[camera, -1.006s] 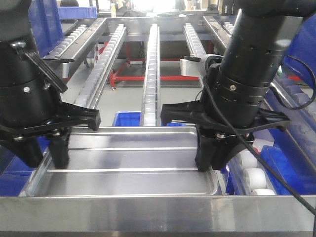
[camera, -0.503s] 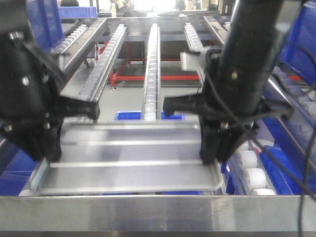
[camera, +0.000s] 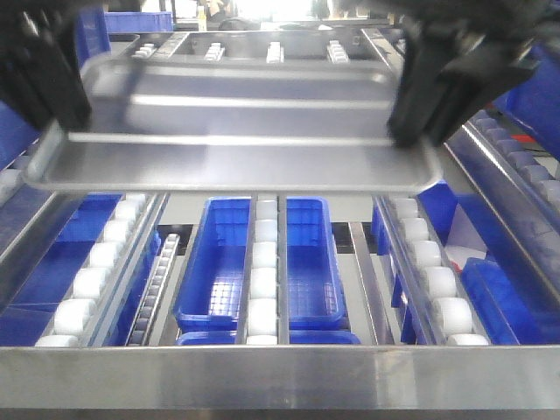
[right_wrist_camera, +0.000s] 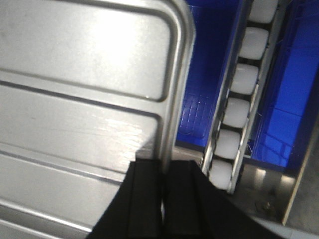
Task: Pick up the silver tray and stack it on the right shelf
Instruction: 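Close both grippers on the tray rims and lift it up, then hold the tray level with both grippers while the base drives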
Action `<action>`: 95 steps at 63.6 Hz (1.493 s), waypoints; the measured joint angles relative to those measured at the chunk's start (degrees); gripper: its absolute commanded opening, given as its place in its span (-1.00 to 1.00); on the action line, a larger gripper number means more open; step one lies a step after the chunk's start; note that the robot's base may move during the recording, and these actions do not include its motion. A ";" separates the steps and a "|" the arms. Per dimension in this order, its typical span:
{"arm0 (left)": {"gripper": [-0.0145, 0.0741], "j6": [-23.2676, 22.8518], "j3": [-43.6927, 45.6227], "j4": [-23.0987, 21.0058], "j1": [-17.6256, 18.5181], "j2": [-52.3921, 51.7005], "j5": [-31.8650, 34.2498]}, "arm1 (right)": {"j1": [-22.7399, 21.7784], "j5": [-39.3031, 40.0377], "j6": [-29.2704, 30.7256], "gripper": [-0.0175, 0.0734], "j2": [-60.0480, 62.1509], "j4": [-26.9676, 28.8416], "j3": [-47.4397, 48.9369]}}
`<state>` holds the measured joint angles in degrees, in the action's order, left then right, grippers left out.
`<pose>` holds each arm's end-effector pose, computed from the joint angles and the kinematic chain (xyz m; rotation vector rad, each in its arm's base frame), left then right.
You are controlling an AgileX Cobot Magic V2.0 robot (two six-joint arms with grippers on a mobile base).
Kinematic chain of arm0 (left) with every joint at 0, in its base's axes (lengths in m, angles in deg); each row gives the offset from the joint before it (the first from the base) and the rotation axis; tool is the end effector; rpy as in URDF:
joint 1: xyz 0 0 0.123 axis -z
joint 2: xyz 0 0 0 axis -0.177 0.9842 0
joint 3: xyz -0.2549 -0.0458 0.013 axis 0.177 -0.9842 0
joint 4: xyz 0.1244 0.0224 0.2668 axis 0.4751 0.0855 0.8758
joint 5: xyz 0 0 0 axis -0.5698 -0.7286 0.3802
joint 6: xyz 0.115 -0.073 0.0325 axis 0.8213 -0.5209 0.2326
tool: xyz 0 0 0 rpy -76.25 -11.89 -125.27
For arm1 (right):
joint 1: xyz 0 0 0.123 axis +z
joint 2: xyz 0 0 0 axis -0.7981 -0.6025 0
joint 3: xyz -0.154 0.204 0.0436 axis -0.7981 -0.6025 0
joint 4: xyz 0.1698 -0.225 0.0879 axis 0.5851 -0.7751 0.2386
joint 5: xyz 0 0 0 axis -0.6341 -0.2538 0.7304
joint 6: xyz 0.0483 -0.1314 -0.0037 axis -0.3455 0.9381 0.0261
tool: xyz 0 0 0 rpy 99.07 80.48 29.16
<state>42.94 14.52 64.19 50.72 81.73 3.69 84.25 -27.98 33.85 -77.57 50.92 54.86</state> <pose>0.2760 -0.2046 0.2503 0.2010 2.5776 -0.2347 0.2991 0.1865 0.2336 -0.1830 2.6524 0.3696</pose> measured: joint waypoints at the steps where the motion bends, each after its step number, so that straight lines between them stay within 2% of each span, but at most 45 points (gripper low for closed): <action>1: -0.88 -0.14 0.00 -0.09 0.40 -0.45 -0.22 | 0.00 -0.56 0.00 -0.49 0.62 0.00 0.00; 15: -0.88 -0.37 0.23 -0.87 1.89 -3.94 -1.87 | 0.00 -2.81 0.08 -0.49 4.00 0.00 0.00; 95: -0.88 -0.37 0.23 -0.51 1.89 -3.28 -1.98 | 0.00 -3.59 0.08 -0.49 4.05 0.19 0.00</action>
<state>42.58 14.75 63.68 52.61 78.44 1.72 84.25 -31.57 33.93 -73.52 51.11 54.86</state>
